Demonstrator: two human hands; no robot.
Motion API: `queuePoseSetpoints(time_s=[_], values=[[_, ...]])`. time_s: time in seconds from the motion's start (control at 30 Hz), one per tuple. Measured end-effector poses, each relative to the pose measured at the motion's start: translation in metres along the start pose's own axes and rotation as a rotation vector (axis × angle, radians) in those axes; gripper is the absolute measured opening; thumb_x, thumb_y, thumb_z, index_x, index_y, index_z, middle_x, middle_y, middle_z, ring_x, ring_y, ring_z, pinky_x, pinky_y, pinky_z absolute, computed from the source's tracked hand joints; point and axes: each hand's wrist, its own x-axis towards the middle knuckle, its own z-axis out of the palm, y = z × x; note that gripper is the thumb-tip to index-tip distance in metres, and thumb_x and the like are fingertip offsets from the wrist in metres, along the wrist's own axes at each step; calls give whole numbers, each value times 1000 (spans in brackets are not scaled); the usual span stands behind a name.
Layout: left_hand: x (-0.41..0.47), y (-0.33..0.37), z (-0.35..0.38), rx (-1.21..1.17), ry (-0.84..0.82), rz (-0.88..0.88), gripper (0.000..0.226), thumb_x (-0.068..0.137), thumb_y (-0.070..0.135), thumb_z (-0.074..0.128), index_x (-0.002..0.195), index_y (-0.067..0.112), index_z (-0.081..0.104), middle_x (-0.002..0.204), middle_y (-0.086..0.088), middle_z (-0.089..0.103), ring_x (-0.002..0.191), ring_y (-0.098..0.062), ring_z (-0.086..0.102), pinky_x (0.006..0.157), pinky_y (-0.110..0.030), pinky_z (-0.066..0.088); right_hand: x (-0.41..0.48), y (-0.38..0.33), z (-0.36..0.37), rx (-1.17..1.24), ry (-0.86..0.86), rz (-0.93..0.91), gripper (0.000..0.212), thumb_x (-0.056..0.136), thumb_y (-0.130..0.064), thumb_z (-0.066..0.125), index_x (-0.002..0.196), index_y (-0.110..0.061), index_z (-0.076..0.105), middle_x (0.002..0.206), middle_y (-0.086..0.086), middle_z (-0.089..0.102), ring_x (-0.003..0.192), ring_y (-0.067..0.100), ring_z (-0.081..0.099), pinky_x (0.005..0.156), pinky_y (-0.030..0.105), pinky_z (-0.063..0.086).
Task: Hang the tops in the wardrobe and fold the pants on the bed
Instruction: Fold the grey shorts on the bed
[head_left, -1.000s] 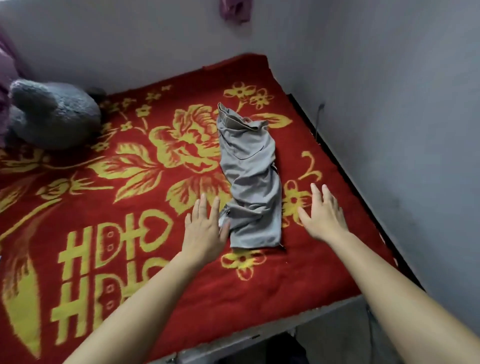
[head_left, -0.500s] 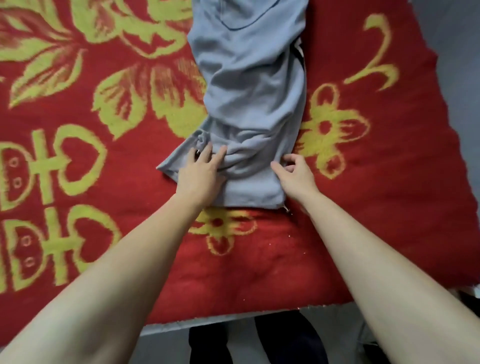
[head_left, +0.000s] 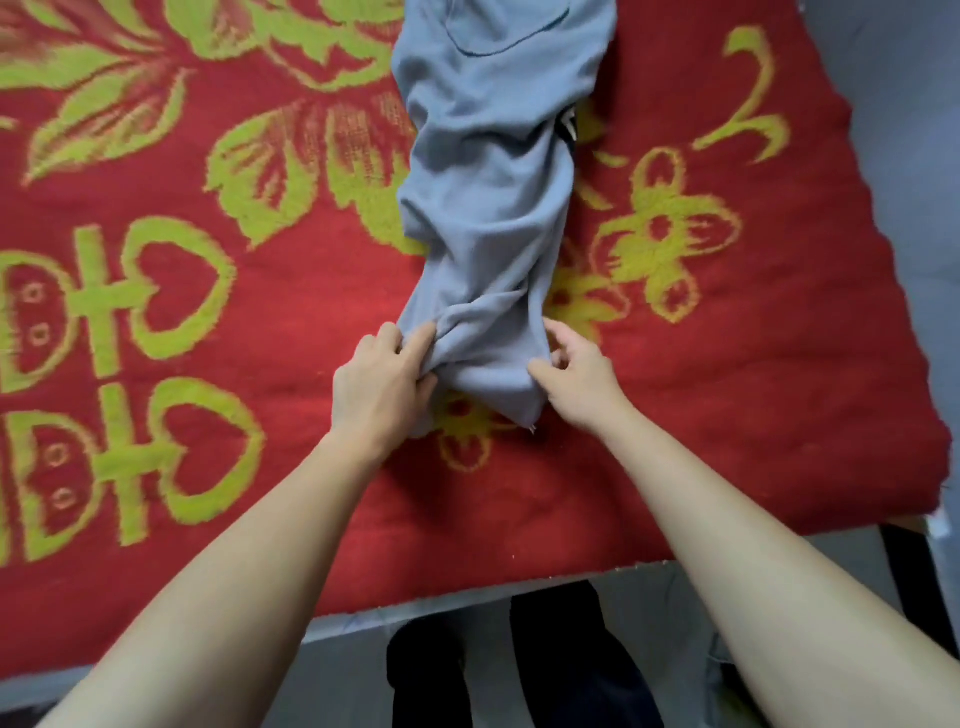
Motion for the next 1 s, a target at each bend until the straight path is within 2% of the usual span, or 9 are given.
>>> queuePoseSetpoints(time_s=[0.13, 0.27, 0.33, 0.43, 0.53, 0.6, 0.77, 0.9, 1.0], values=[[-71, -56, -1, 181, -117, -73, 35, 61, 17, 81, 93, 14, 66, 84, -13, 55, 74, -36, 56, 54, -37, 41, -50, -15, 59, -99, -459, -94, 33, 86, -6, 63, 116, -18, 69, 80, 1, 63, 73, 12, 53, 69, 29, 43], [-103, -101, -21, 462, -517, -351, 36, 74, 25, 72, 110, 25, 66, 114, -3, 55, 109, -30, 52, 95, -45, 40, -82, -27, 112, -469, -789, -136, 35, 93, -19, 63, 128, -21, 67, 111, -1, 73, 101, 12, 65, 87, 18, 43], [-87, -123, -31, 542, -608, -432, 36, 91, 33, 55, 125, 24, 61, 132, -9, 51, 125, -35, 42, 111, -60, 25, -80, -27, 112, -583, -681, -154, 39, 94, -23, 61, 133, -23, 64, 127, 3, 68, 116, 19, 61, 97, 21, 42], [-41, -126, -46, 561, -682, -504, 59, 95, 50, 41, 142, 15, 48, 155, -21, 27, 144, -44, 14, 112, -73, 3, -57, -25, 81, -561, -352, -111, 39, 94, -24, 60, 133, -21, 61, 123, 8, 68, 114, 27, 62, 99, 31, 45], [12, -101, -47, 236, -144, -344, 58, 91, 36, 42, 143, 10, 41, 160, -22, 15, 149, -41, 6, 114, -67, 8, -21, -30, 34, -567, -85, -53, 45, 94, -26, 59, 138, -17, 55, 125, 16, 63, 119, 33, 57, 103, 37, 43], [45, -71, -41, -57, 0, -158, 60, 92, 38, 43, 148, 18, 36, 162, -17, 16, 150, -36, 10, 115, -61, 19, 4, -39, 6, -542, 48, -39, 51, 94, -27, 59, 142, -15, 49, 128, 21, 58, 120, 36, 54, 105, 38, 40], [89, -16, 3, -121, -509, -90, 75, 95, 41, 47, 157, 35, 4, 166, 1, -5, 152, -28, -2, 115, -65, 17, 71, -79, -36, -494, 315, -133, 66, 93, -38, 59, 150, -14, 36, 146, 17, 38, 136, 31, 39, 114, 36, 30], [125, -15, 11, -108, -481, -155, 86, 83, 36, 54, 156, 36, 8, 165, 6, -9, 151, -25, -1, 110, -62, 32, 132, -119, -38, -693, 471, -332, 73, 89, -52, 54, 151, -20, 34, 157, 12, 26, 146, 30, 25, 118, 38, 22], [134, -8, 16, -88, -457, -209, 82, 84, 42, 56, 154, 39, 14, 164, 8, -13, 151, -24, -5, 106, -64, 35, 180, -141, -34, -697, 468, -260, 88, 88, -57, 53, 159, -21, 17, 164, 13, 18, 151, 32, 18, 120, 42, 18]])
